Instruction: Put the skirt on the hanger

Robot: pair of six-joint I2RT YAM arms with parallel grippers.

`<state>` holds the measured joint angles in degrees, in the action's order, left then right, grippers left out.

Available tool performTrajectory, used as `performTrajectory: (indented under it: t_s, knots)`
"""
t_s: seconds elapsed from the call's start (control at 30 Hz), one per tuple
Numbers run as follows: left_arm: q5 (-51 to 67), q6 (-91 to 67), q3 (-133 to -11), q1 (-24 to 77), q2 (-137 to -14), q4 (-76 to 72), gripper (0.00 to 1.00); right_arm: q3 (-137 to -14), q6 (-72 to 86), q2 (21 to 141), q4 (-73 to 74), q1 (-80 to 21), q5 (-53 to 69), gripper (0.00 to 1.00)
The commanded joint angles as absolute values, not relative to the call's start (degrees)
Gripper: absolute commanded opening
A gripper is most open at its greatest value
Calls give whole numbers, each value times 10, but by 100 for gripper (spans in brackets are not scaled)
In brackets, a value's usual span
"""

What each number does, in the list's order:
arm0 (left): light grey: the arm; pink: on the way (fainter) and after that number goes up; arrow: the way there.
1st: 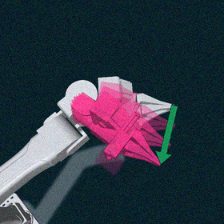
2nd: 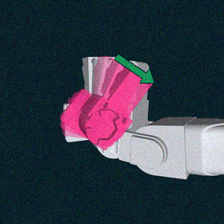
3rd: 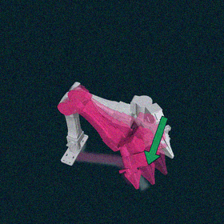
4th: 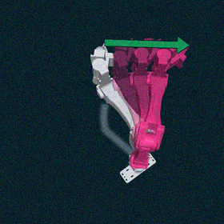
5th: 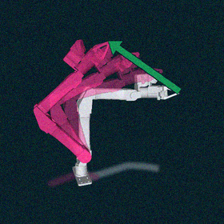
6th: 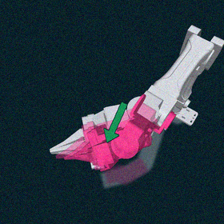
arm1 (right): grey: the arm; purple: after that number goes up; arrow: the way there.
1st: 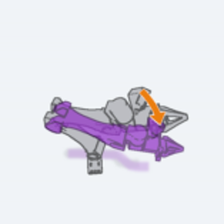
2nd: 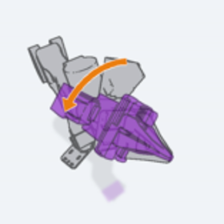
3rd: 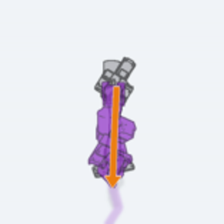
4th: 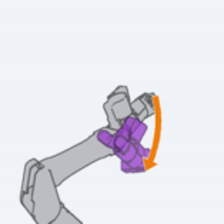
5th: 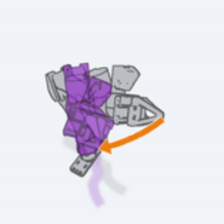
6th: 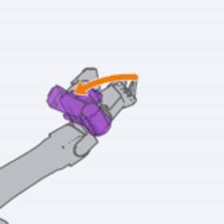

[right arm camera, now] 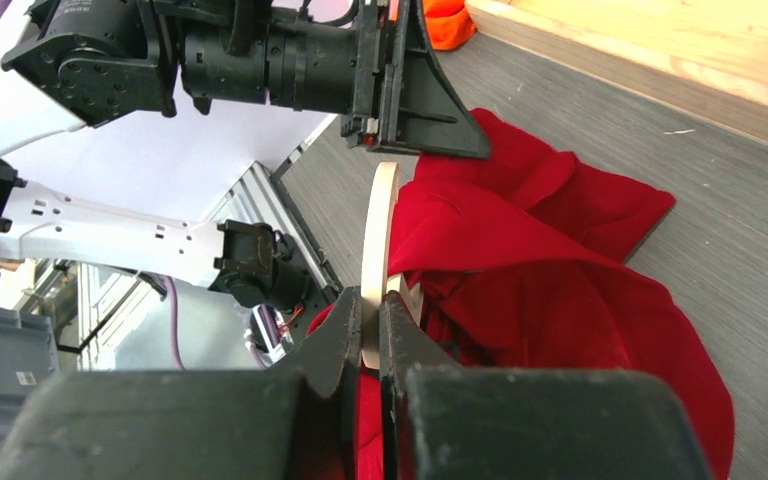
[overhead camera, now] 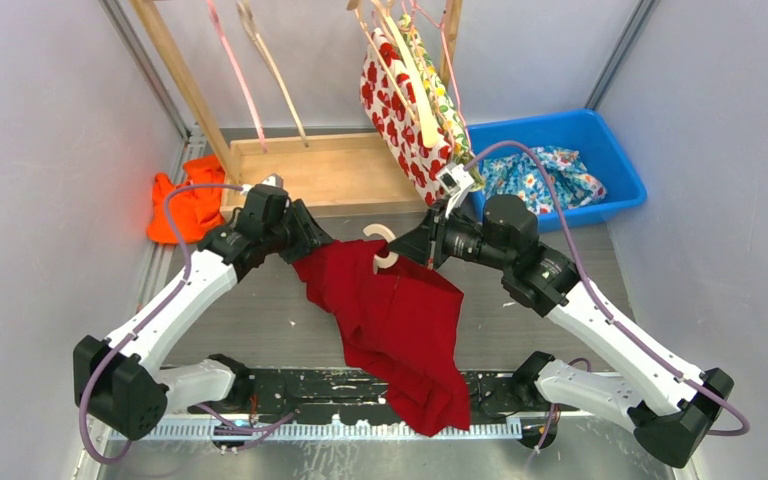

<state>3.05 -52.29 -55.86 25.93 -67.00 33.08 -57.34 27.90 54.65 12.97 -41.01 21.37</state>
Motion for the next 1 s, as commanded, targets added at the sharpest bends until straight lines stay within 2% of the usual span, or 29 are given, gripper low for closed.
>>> performTrajectory:
  t_s: [0.0, 0.3, 0.97]
  knots:
    - [17, -503, -575, 261, -674, 310, 41, -586, 292, 527, 61, -409, 222, 1]
    - [-17, -485, -572, 261, -659, 336, 11, -590, 286, 524, 69, -408, 220, 1]
    - [-80, -458, -567, 253, -617, 382, 5, -601, 284, 534, 75, -408, 218, 1]
